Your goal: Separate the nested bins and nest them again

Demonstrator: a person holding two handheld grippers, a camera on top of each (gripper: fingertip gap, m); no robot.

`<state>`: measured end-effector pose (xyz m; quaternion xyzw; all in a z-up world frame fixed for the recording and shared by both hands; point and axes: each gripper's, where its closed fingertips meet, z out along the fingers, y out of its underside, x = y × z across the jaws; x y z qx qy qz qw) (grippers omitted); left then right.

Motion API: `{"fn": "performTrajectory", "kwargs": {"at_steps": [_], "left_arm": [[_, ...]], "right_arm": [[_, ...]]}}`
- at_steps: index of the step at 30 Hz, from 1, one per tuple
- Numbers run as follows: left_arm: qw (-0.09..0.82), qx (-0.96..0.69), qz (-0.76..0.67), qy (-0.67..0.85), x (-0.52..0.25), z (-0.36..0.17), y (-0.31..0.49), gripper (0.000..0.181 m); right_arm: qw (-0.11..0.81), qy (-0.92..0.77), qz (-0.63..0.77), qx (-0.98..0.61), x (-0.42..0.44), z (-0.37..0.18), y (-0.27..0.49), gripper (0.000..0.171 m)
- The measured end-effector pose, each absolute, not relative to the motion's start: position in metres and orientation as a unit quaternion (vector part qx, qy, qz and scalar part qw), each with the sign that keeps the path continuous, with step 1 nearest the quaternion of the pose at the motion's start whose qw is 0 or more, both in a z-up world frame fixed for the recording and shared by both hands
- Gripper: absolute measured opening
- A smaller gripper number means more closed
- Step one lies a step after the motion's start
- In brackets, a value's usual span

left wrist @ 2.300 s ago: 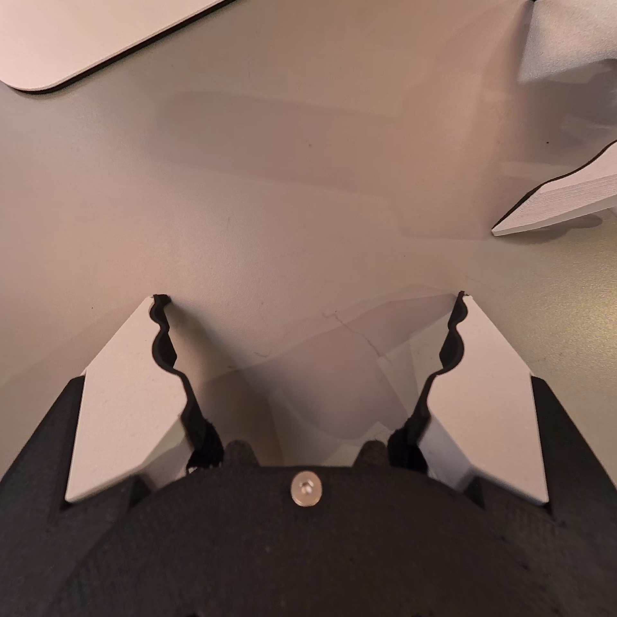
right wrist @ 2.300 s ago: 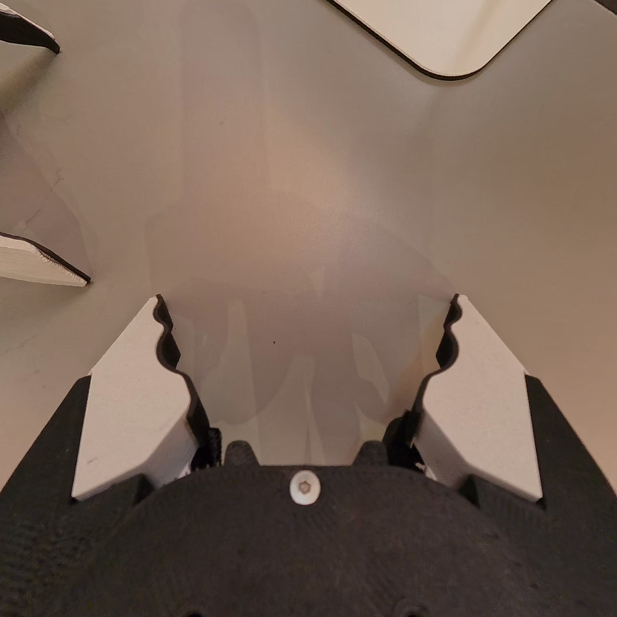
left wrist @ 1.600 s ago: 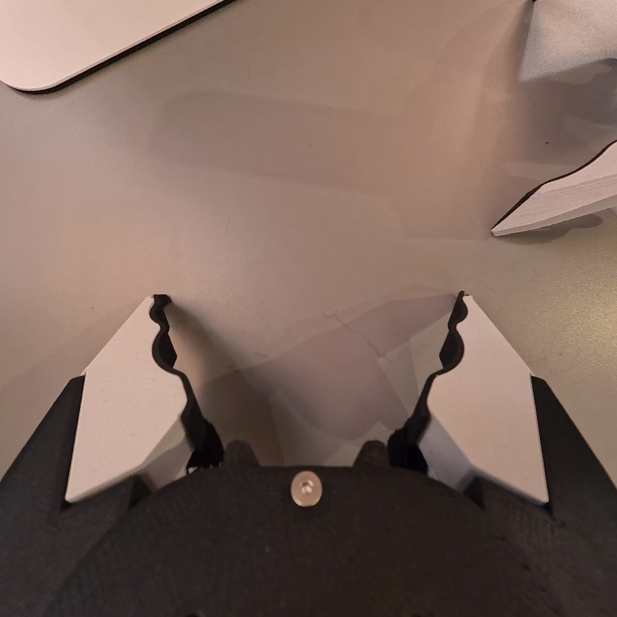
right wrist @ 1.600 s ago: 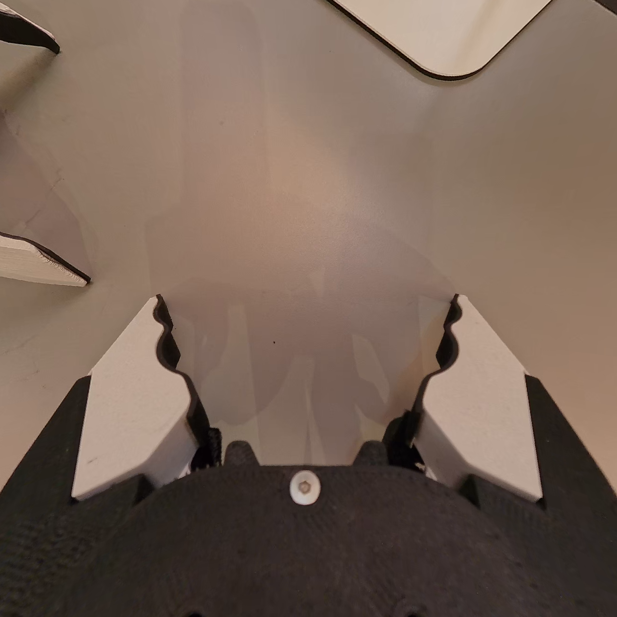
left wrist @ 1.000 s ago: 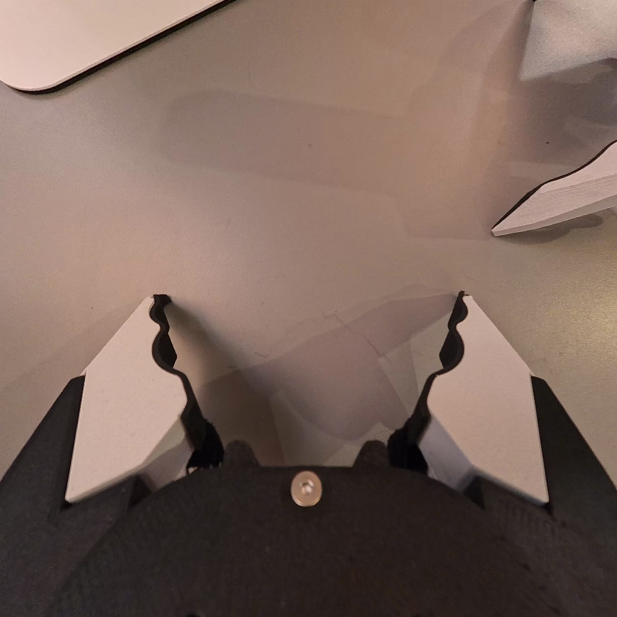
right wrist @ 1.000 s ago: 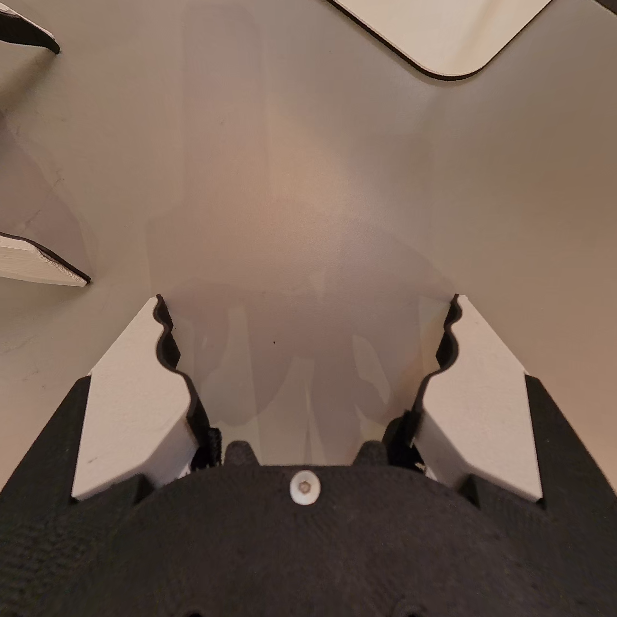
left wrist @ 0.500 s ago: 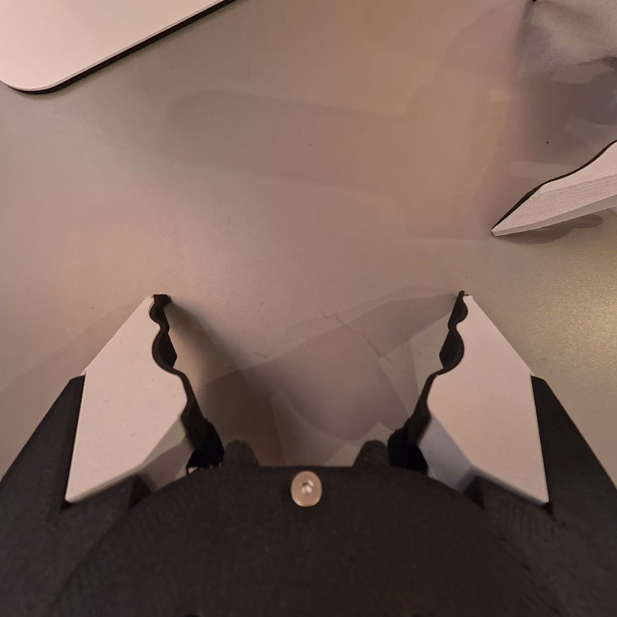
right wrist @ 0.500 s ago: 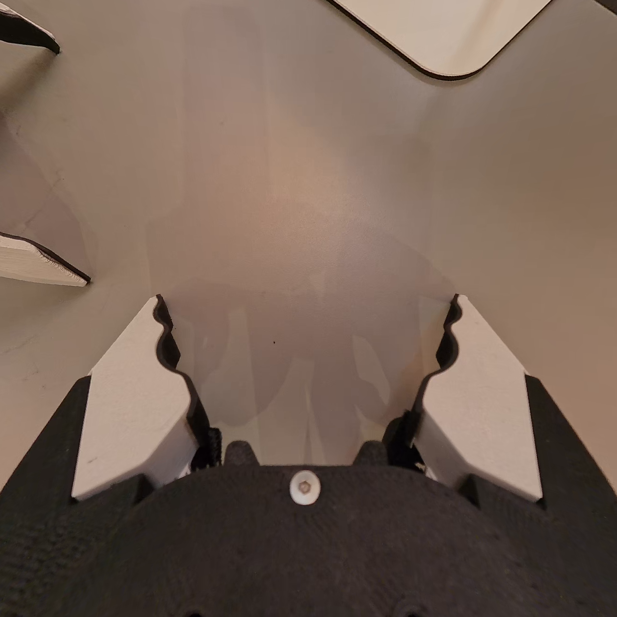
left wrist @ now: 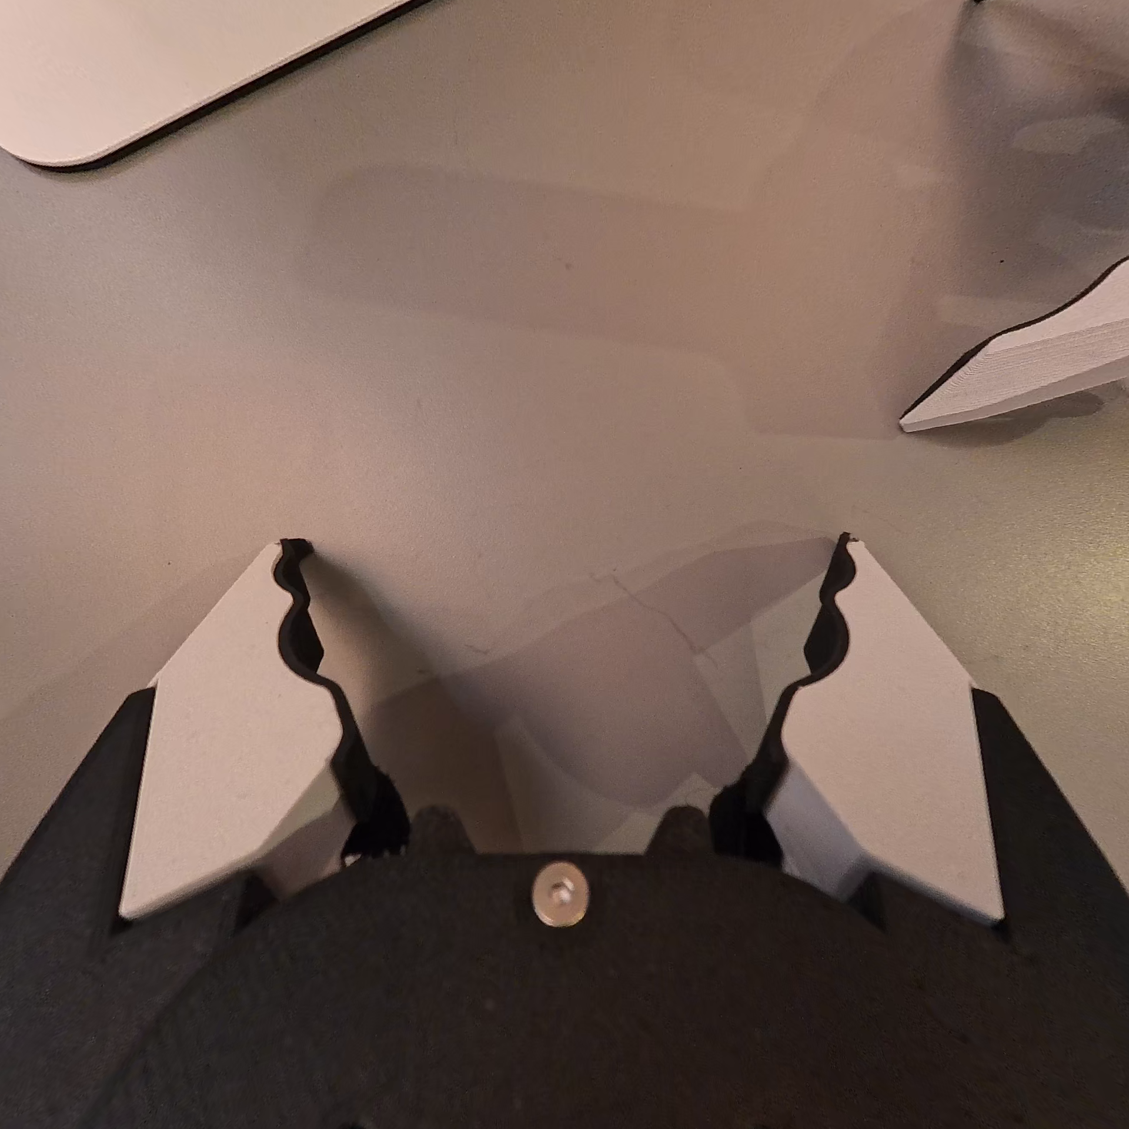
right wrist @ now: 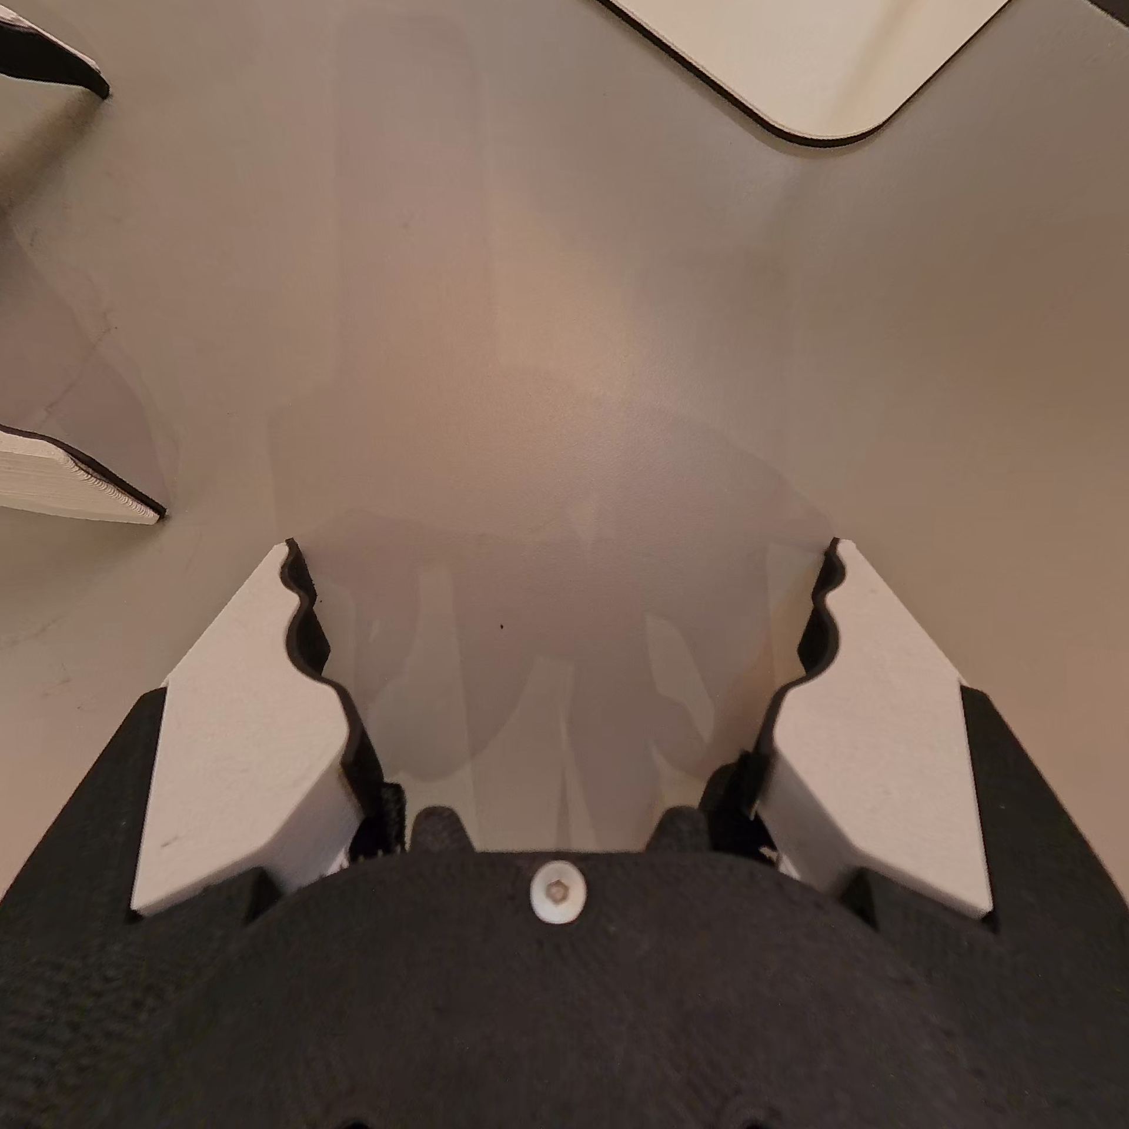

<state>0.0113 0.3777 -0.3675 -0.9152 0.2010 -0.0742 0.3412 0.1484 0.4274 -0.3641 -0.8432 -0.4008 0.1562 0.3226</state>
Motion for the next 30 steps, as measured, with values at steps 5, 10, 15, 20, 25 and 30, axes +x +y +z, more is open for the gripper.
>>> {"fn": "performTrajectory", "kwargs": {"at_steps": [5, 10, 15, 20, 25, 30], "left_arm": [[0.341, -0.915, -0.074, 0.201, 0.0114, -0.3713, 0.3779, 0.158], [0.341, -0.915, -0.074, 0.201, 0.0114, -0.3724, 0.378, 0.158], [0.341, -0.915, -0.074, 0.201, 0.0115, -0.3725, 0.3781, 0.158], [0.341, -0.915, -0.074, 0.201, 0.0115, -0.3726, 0.3781, 0.158], [0.341, -0.915, -0.074, 0.201, 0.0115, -0.3727, 0.3782, 0.158], [0.341, -0.915, -0.075, 0.201, 0.0115, -0.3729, 0.3789, 0.158]], "right_arm": [[0.323, -0.401, 0.156, -0.843, 0.1485, -0.3678, 0.4275, 0.155], [0.323, -0.401, 0.156, -0.843, 0.1485, -0.3689, 0.4276, 0.155], [0.323, -0.401, 0.156, -0.843, 0.1485, -0.369, 0.4277, 0.155], [0.323, -0.401, 0.156, -0.843, 0.1486, -0.369, 0.4279, 0.155], [0.323, -0.401, 0.156, -0.843, 0.1487, -0.3692, 0.4282, 0.155], [0.325, -0.386, 0.15, -0.85, 0.1462, -0.3694, 0.4313, 0.156]]}}
